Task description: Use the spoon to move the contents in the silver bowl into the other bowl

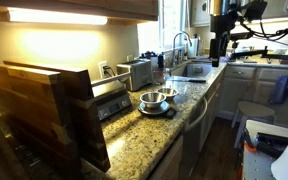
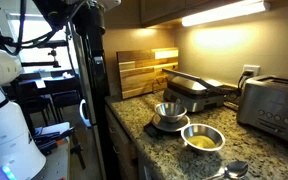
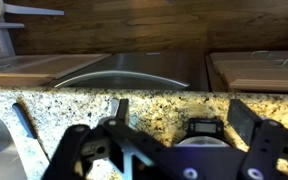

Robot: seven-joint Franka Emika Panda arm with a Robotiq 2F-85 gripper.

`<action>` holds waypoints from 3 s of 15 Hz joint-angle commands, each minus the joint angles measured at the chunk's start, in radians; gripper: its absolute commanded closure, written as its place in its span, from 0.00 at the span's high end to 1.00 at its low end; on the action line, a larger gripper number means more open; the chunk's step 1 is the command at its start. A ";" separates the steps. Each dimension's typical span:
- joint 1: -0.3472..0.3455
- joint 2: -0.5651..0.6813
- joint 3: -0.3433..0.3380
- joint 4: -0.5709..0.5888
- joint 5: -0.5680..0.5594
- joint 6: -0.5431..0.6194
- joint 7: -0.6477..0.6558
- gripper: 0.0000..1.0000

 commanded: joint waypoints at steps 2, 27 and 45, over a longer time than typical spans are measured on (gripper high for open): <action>0.016 0.000 -0.013 0.003 -0.011 -0.006 0.010 1.00; -0.134 0.365 -0.154 -0.008 -0.266 0.456 -0.051 1.00; -0.126 0.601 -0.175 0.085 -0.218 0.600 -0.055 1.00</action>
